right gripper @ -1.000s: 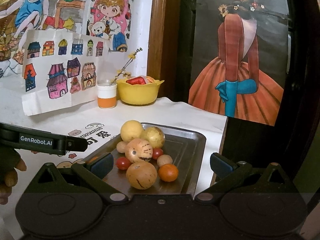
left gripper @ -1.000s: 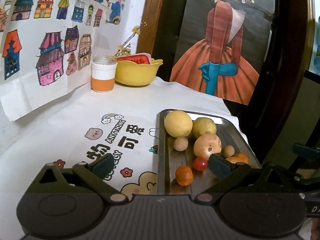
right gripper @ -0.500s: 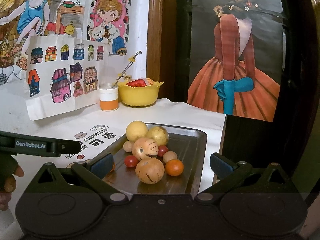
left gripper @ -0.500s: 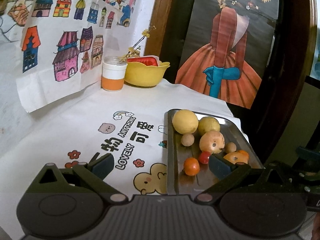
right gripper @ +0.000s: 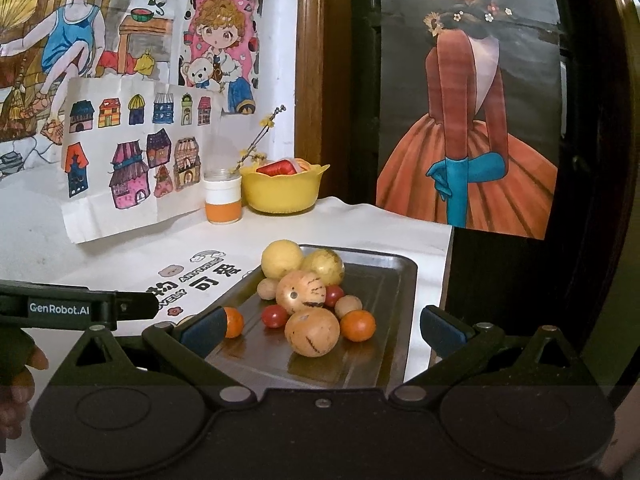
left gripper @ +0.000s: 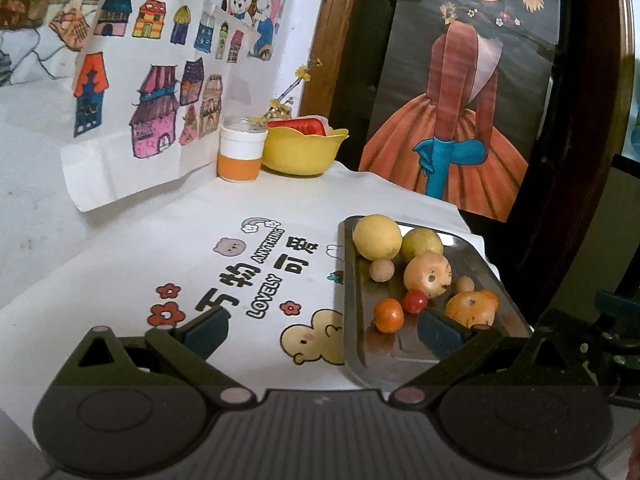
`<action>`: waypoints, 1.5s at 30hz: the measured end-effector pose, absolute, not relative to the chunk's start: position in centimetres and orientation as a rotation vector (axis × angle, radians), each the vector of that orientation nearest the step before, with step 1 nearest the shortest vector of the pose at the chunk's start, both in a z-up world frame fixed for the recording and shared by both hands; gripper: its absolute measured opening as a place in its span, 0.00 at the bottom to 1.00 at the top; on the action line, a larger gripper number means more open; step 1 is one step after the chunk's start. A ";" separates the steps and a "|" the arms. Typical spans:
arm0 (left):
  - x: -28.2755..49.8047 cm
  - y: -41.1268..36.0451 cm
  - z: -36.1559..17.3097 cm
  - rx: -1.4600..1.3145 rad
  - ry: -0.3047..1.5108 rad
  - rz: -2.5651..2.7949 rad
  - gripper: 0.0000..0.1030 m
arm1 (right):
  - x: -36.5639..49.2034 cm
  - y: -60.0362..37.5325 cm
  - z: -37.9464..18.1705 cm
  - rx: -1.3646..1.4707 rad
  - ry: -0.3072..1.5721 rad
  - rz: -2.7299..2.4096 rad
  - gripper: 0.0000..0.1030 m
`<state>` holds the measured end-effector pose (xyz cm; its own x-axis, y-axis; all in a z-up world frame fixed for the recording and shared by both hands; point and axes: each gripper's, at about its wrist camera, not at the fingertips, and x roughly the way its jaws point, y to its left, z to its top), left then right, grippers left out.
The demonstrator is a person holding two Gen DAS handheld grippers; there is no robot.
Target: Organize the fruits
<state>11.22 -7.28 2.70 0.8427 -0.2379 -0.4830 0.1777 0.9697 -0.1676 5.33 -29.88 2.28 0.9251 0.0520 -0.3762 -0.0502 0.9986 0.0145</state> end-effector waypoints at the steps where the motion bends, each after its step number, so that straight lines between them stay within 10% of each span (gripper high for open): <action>1: 10.9 -7.3 2.7 -0.111 0.519 -0.214 1.00 | 5.2 -29.8 2.2 0.006 0.388 0.052 0.99; 45: 6.0 -2.1 0.1 -0.169 0.506 -0.078 1.00 | 1.1 -25.1 -0.4 0.077 0.383 0.037 0.99</action>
